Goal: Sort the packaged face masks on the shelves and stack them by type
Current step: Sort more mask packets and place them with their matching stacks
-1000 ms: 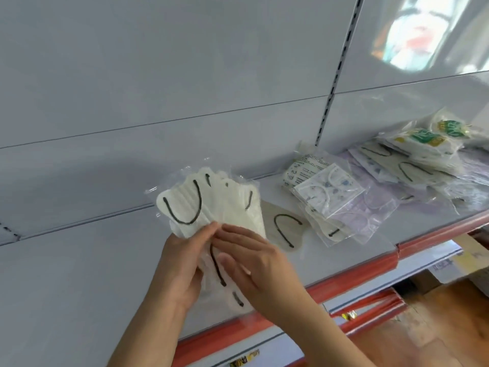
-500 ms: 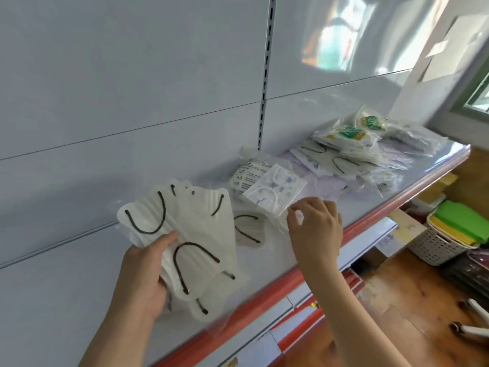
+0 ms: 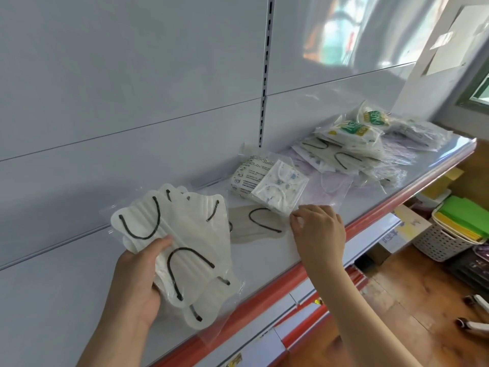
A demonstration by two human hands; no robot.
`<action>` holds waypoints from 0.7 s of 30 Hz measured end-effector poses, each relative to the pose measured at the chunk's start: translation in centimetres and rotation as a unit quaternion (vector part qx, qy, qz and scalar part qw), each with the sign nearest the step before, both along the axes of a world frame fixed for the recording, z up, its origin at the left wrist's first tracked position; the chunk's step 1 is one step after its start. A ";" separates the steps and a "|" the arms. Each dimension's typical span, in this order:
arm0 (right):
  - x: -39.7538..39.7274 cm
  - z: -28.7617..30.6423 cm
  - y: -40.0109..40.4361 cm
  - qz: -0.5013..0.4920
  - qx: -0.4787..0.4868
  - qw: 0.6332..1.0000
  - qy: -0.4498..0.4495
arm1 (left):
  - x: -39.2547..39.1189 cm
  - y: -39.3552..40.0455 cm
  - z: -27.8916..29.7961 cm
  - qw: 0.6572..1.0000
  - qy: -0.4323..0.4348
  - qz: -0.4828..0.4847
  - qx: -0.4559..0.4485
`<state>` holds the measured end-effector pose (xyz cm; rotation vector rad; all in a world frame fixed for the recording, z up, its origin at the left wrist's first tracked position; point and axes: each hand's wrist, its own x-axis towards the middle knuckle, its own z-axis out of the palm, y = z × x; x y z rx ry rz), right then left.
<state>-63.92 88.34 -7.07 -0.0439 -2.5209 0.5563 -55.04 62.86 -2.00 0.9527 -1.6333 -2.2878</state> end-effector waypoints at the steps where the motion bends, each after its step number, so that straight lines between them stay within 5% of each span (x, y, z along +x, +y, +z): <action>1: 0.1 0.2 0.2 -0.007 -0.016 0.999 0.045 | 0.0 0.0 0.0 1.000 0.002 -0.001 0.000; 6: -0.7 2.0 1.3 -0.041 -0.087 0.968 0.231 | -0.1 0.9 0.1 1.000 0.004 -0.022 0.009; 11: 1.4 4.2 -1.2 0.134 -0.070 0.924 0.352 | -1.1 2.7 0.2 0.996 -0.001 -0.088 0.005; 16: 5.4 2.4 -5.1 0.372 -0.042 0.900 0.222 | -2.3 4.2 0.5 0.984 0.025 -0.156 0.079; 21: 5.7 0.7 -3.5 0.460 -0.088 0.883 0.035 | -2.5 4.8 1.5 0.966 0.011 -0.222 0.131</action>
